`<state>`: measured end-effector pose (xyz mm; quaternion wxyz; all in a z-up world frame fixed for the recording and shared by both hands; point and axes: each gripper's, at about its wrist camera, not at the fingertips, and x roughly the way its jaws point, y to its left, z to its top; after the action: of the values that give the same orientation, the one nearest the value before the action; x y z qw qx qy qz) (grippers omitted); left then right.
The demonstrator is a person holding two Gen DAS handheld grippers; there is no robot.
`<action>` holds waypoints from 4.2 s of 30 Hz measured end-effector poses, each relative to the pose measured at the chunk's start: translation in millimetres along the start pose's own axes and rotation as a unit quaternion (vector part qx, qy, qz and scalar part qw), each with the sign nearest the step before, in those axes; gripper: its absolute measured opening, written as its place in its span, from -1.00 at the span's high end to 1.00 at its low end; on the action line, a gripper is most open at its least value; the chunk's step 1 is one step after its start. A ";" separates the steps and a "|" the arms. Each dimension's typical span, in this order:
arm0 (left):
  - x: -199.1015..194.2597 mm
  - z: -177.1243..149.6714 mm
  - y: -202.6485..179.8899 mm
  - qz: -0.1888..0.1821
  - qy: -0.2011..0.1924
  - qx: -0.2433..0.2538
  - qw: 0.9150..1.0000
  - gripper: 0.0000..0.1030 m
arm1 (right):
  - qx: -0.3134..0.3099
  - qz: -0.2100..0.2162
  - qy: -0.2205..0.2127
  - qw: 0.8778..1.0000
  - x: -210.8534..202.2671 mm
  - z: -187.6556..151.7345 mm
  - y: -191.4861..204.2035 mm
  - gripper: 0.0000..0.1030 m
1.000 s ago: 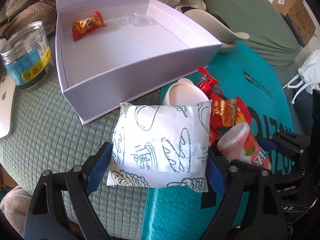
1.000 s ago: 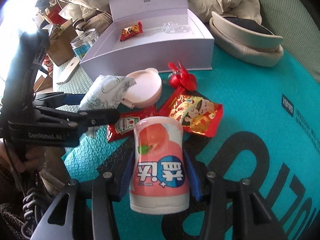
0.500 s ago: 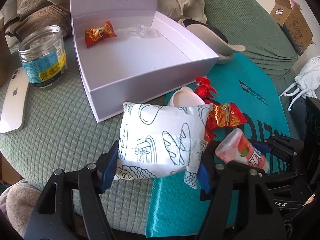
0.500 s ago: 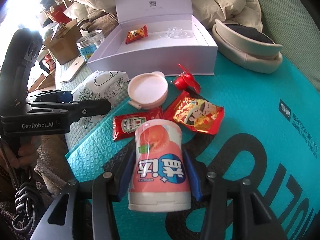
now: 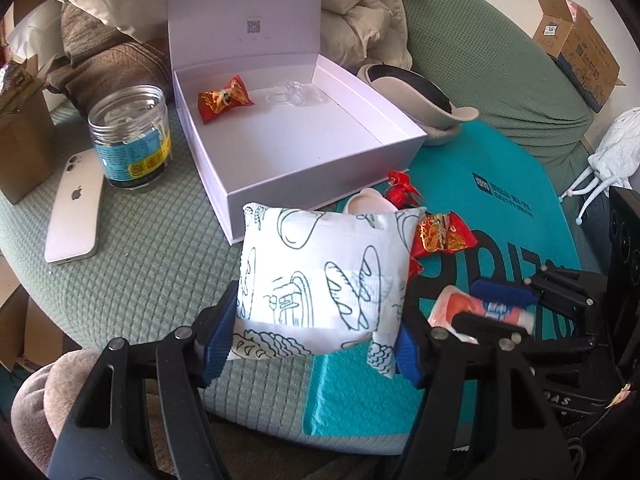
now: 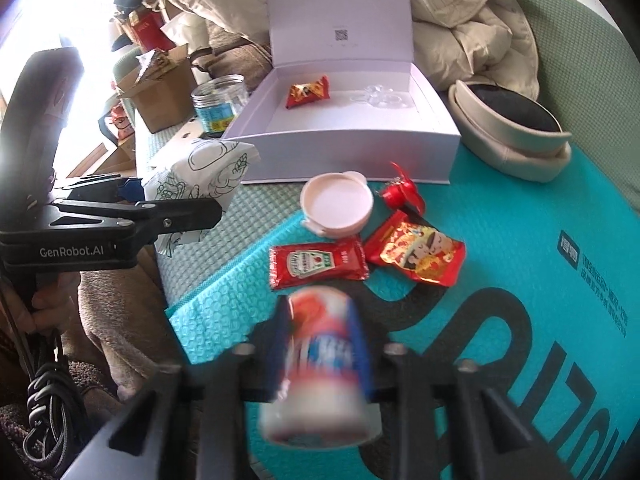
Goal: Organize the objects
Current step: 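Lift the snack bag with the left gripper while the right lifts the pink container, then carry the snack bag and pink gum bottle together into the white box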
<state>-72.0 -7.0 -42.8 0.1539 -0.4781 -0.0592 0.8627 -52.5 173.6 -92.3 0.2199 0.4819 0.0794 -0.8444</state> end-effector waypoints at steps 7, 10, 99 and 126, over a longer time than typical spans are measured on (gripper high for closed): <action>-4.0 -6.8 0.9 0.003 -0.001 -0.003 1.000 -0.27 | 0.026 -0.005 0.038 0.999 4.4 -11.7 -1.6 0.05; -4.6 -12.6 -3.2 -0.012 0.004 -0.002 1.000 -0.27 | 0.024 -0.019 0.042 0.999 -6.0 -27.9 0.6 -0.21; -19.4 93.7 4.9 0.016 -0.009 0.052 0.998 -0.28 | -0.050 -0.005 -0.065 0.997 7.0 107.8 -22.0 -0.12; 61.4 176.7 39.1 0.024 0.009 0.058 0.998 -0.28 | -0.065 -0.008 -0.066 0.996 79.0 205.6 -55.1 -0.11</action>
<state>-259.5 -16.3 -7.4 0.1613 -0.4776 0.0038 0.8636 -272.0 128.2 -56.1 0.2490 0.4093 0.1233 -0.8691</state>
